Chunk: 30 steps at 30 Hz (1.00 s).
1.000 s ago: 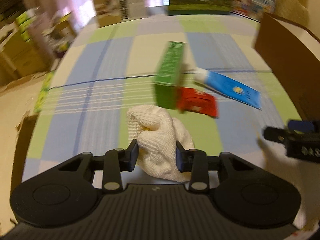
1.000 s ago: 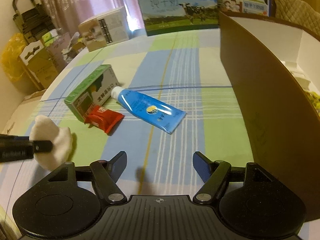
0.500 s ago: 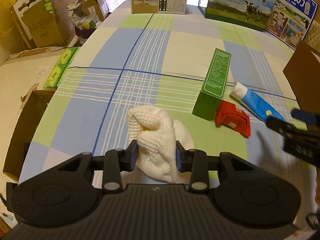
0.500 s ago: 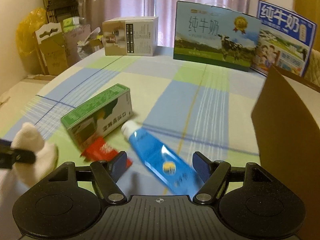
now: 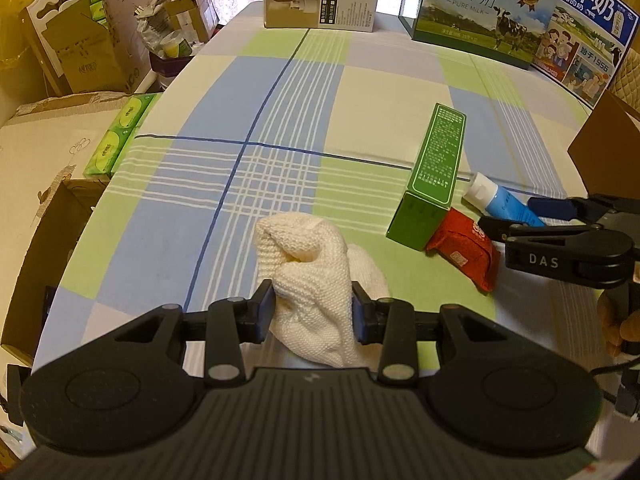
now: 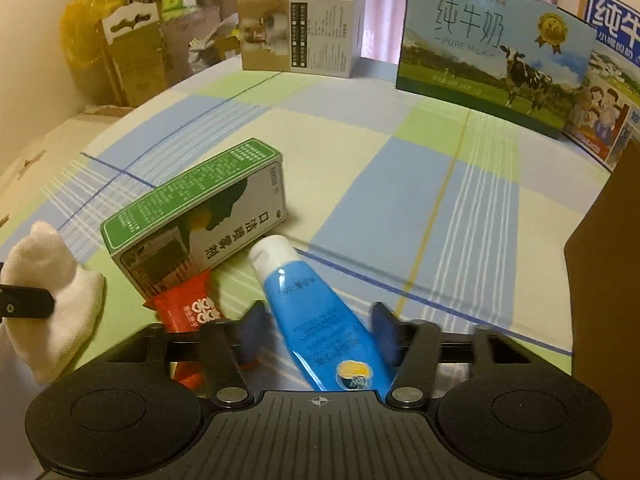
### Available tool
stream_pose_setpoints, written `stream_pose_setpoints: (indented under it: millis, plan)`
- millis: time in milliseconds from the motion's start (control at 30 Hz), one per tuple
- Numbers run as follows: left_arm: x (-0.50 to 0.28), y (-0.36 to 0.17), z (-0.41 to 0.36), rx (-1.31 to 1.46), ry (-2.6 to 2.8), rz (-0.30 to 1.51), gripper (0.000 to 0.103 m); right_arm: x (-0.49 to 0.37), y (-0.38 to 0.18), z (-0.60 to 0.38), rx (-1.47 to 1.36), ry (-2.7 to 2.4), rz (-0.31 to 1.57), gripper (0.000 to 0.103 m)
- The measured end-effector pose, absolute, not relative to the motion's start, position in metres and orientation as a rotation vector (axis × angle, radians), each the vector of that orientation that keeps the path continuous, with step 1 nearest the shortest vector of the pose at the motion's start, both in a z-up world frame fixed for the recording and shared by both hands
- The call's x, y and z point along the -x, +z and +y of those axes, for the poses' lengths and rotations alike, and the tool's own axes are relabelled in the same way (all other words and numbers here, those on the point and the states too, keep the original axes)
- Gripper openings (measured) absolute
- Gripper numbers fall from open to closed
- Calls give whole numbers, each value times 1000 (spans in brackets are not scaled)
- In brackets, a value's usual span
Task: Organize objects
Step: 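Lift the towel with the left tool while the right tool closes on the blue tube, then lift the blue tube with the right tool while the left tool holds the towel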
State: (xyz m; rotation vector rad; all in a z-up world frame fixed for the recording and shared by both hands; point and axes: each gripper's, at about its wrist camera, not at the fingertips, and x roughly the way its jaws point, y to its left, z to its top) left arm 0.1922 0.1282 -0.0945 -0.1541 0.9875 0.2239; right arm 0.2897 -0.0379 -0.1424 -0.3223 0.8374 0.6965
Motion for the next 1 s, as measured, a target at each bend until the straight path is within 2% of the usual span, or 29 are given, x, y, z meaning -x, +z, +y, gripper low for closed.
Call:
stream_pose_setpoints:
  millis: [167, 500, 733, 1000]
  plan:
    - [-195, -94, 127, 142, 227, 986, 34, -269, -140, -52, 328, 685, 842, 44]
    - [-184, -95, 115, 132, 186, 995, 34, -197, -129, -97, 269, 531, 919, 44]
    - [-169, -95, 76, 70, 49, 1004, 33, -164, -121, -118, 217, 401, 1023, 44]
    - [-152, -97, 34, -9, -106, 1003, 35, -142, -121, -123, 239, 449, 973, 44]
